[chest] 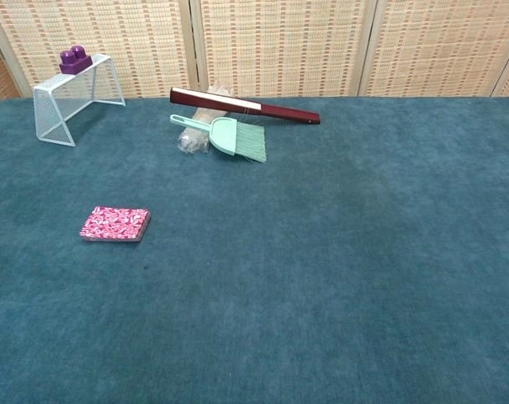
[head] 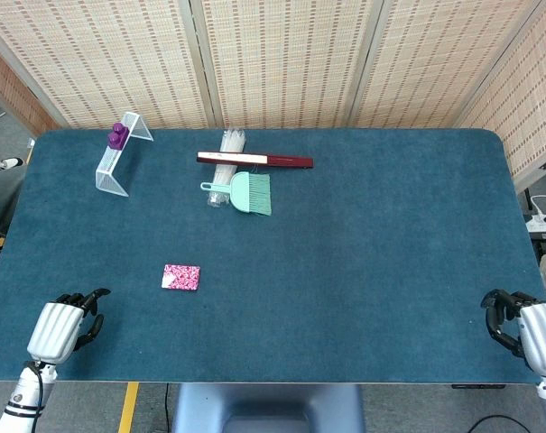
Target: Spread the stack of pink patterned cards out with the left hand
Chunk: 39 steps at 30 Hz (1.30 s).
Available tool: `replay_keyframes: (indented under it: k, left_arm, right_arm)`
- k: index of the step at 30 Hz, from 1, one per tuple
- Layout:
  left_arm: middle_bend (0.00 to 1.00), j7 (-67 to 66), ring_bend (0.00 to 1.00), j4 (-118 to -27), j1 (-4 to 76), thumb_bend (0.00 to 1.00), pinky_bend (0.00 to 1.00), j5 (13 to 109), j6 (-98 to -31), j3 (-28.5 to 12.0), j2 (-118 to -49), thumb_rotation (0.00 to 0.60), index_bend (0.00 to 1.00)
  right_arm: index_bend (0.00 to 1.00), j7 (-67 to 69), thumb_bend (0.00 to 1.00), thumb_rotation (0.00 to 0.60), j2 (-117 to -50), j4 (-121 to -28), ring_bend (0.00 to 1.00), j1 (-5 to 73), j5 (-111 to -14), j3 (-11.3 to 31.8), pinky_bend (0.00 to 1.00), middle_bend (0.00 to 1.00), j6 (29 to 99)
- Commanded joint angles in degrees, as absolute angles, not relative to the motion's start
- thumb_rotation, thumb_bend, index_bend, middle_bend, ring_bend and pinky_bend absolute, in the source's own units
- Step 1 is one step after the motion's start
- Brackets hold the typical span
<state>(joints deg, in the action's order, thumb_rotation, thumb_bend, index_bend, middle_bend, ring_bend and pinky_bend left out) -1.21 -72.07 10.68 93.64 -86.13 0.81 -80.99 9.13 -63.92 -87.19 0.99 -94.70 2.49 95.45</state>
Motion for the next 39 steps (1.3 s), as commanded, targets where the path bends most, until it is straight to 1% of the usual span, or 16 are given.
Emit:
replay_keyframes:
  k: [1, 9, 12, 16, 19, 21, 23, 25, 26, 30, 32, 35, 39]
  left_arm:
    - [0.58, -1.33, 0.52, -72.04, 10.67, 0.44, 0.57, 93.63, -86.14, 0.81, -80.99, 0.600, 0.30]
    - [0.58, -2.32, 0.53, -73.04, 10.42, 0.44, 0.57, 92.96, -85.76, 0.77, -80.77, 0.600, 0.30]
    - [0.61, -3.45, 0.57, -73.34, 10.49, 0.44, 0.57, 92.53, -85.11, 0.73, -80.61, 0.600, 0.28]
    - [0.71, -6.14, 0.66, -74.73, 10.63, 0.38, 0.59, 91.62, -83.34, 0.99, -79.98, 0.600, 0.23]
    - [0.80, -8.95, 0.75, -76.49, 10.82, 0.35, 0.67, 90.94, -82.00, 1.11, -79.15, 0.600, 0.19]
    - [0.85, -10.89, 0.82, -77.37, 11.15, 0.33, 0.76, 90.84, -81.84, 0.69, -79.15, 0.600, 0.18]
    - [0.91, -13.04, 0.91, -78.23, 11.63, 0.32, 0.88, 90.30, -81.18, 0.13, -79.39, 0.600, 0.17]
    - [0.98, -16.54, 0.98, -80.18, 12.60, 0.32, 0.97, 88.91, -79.12, -0.63, -79.35, 0.600, 0.17]
    - [0.99, -18.78, 1.00, -81.23, 13.47, 0.31, 0.99, 88.25, -77.81, -1.20, -79.44, 0.600, 0.17]
    - [1.00, -26.36, 1.00, -84.68, 16.23, 0.31, 1.00, 84.43, -72.46, -2.92, -80.04, 0.600, 0.15]
    - [1.00, -30.33, 1.00, -87.74, 18.34, 0.32, 1.00, 80.33, -68.04, -4.32, -80.31, 0.600, 0.12]
    - [1.00, -35.60, 1.00, -90.47, 20.75, 0.36, 1.00, 73.71, -64.05, -6.64, -81.19, 0.600, 0.09]
    - [1.00, -43.10, 1.00, -93.11, 23.37, 0.36, 1.00, 64.48, -62.71, -9.59, -83.14, 0.600, 0.10]
  right_arm:
    - [0.79, 9.12, 0.55, 0.600, -63.93, -87.17, 0.67, 0.94, -94.76, 2.48, 0.93, 0.73, 95.55]
    - [0.79, 8.94, 0.55, 0.600, -64.14, -86.91, 0.67, 0.62, -95.14, 2.45, 0.93, 0.73, 96.36]
    - [0.79, 8.35, 0.55, 0.600, -64.40, -86.87, 0.67, 0.64, -94.71, 2.74, 0.93, 0.73, 96.33]
    - [0.79, 7.63, 0.55, 0.600, -64.54, -87.12, 0.67, 0.65, -94.78, 2.56, 0.93, 0.73, 96.01]
    - [0.79, 7.80, 0.55, 0.600, -64.35, -87.12, 0.67, 0.54, -95.39, 2.19, 0.93, 0.73, 96.16]
    - [0.79, 8.05, 0.55, 0.600, -64.44, -86.96, 0.67, 0.49, -95.52, 2.25, 0.93, 0.73, 96.48]
    - [0.79, 8.21, 0.55, 0.600, -64.53, -86.86, 0.67, 0.52, -95.40, 2.38, 0.93, 0.73, 96.52]
    - [0.79, 8.19, 0.55, 0.600, -64.54, -86.87, 0.67, 0.62, -95.16, 2.48, 0.93, 0.73, 96.29]
    - [0.79, 8.14, 0.55, 0.600, -64.54, -86.90, 0.67, 0.67, -95.11, 2.50, 0.93, 0.73, 96.17]
    - [0.79, 8.30, 0.55, 0.600, -64.38, -86.91, 0.67, 0.67, -95.33, 2.34, 0.93, 0.73, 96.11]
    - [0.79, 8.61, 0.55, 0.600, -64.30, -86.83, 0.67, 0.57, -95.50, 2.30, 0.93, 0.73, 96.40]
    - [0.79, 9.22, 0.55, 0.600, -64.11, -86.73, 0.67, 0.44, -95.56, 2.29, 0.93, 0.73, 96.71]
    - [0.79, 10.02, 0.55, 0.600, -63.87, -86.58, 0.67, 0.40, -95.59, 2.34, 0.93, 0.73, 96.93]
